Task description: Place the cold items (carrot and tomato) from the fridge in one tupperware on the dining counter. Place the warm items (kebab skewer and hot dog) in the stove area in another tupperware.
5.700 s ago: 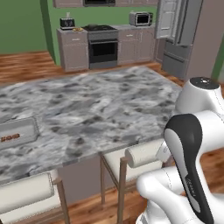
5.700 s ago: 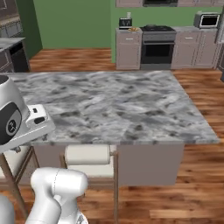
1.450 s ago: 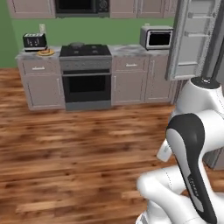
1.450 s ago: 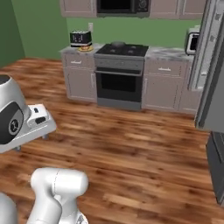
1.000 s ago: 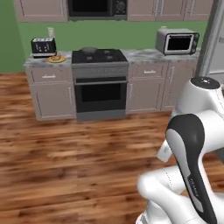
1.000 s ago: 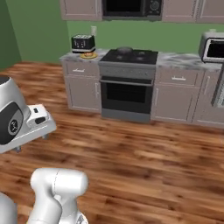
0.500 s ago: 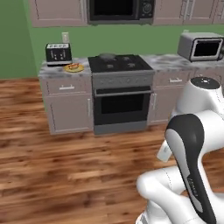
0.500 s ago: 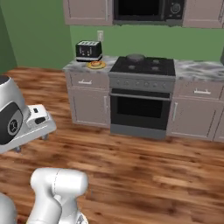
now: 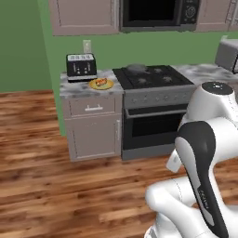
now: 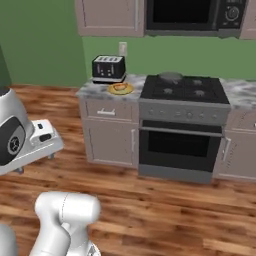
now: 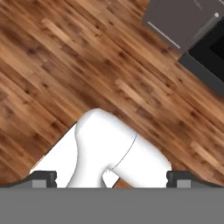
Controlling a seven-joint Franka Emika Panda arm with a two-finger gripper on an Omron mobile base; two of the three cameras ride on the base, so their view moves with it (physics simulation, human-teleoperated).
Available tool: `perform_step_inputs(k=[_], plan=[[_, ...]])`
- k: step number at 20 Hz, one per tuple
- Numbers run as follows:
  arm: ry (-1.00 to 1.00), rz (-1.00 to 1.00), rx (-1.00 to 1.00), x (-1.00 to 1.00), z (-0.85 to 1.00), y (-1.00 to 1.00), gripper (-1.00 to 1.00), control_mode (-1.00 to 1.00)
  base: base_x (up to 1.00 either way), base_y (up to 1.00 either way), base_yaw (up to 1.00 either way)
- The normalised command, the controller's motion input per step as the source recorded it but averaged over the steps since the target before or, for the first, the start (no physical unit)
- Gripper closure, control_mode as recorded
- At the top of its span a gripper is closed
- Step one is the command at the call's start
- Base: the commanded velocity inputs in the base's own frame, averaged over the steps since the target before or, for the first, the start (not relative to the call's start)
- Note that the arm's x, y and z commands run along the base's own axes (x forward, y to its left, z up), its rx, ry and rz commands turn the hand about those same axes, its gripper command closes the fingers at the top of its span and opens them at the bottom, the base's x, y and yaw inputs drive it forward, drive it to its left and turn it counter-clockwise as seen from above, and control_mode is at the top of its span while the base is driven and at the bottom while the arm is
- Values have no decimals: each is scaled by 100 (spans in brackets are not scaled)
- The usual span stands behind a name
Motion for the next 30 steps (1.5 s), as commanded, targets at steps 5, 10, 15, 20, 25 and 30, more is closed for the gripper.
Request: perform_step_inputs(k=[5,10,15,20,25,30], plan=[[0,0,0,0,0,0,-100,100,100,15,-11],[0,0,0,0,0,0,-100,100,100,15,-9],[0,0,0,0,0,0,-100,100,100,29,-8],[0,0,0,0,0,0,-100,100,100,31,-10],[0,0,0,0,0,0,-100,100,92,40,-14],[0,0,0,0,0,0,-100,100,64,41,-12]])
